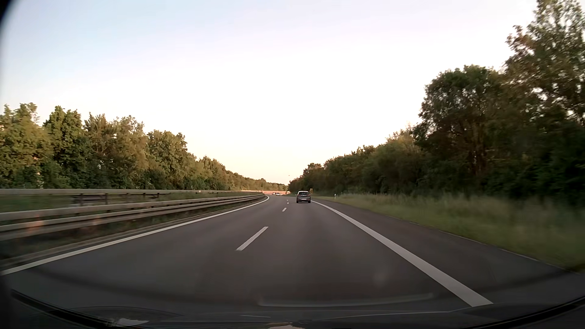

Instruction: Follow the waypoints while adhering to traffic rules and regulations

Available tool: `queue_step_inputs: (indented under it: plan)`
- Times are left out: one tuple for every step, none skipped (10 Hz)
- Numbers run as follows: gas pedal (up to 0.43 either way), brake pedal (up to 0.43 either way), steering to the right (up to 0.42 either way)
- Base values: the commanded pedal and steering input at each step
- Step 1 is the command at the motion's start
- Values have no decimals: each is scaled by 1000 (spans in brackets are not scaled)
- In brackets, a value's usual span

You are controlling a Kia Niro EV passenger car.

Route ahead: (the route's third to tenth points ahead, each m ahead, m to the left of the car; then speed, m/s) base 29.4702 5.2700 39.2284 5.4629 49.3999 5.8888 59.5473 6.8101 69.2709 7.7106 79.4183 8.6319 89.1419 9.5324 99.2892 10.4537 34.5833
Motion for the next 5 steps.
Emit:
queue_step_inputs:
  plan:
    - [138,18,-10]
    - [138,18,-10]
    - [138,18,-10]
    - [138,18,-10]
    - [138,18,-10]
